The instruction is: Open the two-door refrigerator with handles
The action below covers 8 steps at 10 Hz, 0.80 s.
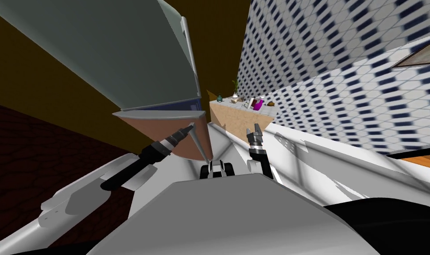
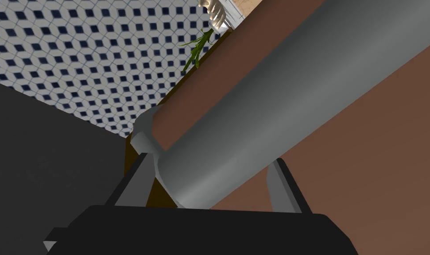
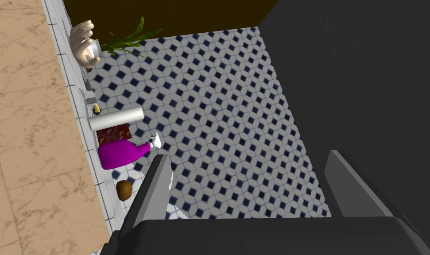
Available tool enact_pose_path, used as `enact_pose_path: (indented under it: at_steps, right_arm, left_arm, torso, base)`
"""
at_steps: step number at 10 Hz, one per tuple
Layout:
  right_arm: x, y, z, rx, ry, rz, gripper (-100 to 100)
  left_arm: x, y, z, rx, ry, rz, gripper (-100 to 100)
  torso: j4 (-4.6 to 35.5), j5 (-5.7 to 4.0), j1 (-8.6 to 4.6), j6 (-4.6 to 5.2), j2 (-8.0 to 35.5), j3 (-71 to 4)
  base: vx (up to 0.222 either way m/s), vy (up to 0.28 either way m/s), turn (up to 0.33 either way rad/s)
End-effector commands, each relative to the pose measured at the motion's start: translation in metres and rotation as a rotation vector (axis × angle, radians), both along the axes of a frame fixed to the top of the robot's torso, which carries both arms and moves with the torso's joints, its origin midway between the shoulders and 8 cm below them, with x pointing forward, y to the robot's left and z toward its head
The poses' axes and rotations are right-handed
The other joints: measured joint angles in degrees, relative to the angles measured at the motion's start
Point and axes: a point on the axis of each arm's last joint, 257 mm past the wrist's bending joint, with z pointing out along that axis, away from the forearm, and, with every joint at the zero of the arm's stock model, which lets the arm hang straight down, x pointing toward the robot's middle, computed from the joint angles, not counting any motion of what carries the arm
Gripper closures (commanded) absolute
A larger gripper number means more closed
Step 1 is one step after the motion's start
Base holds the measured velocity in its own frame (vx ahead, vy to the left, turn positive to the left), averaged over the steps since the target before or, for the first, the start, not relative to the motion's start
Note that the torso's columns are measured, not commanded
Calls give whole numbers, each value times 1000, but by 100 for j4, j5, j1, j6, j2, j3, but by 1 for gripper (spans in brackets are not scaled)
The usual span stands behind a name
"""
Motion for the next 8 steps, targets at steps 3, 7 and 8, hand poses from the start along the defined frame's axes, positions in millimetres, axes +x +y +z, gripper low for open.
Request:
enact_pose_path:
  at_steps: [3,7,8]
  right_arm:
    - [0,0,0,0,0,0,0]
    - [0,0,0,0,0,0,0]
    - [0,0,0,0,0,0,0]
  left_arm:
    - [-8,-16,-4,-2,12,-73,100]
    - [-14,-26,-5,-3,18,-121,100]
    - [-10,-26,13,3,-4,-125,-100]
  torso:
    - [-1,3,12,-3,2,0]
    - [-10,9,12,6,31,25]
    - [-11,7,-5,-8,34,30]
  base:
    - [-194,180,-108]
    - [-202,157,-100]
    - [-80,49,27]
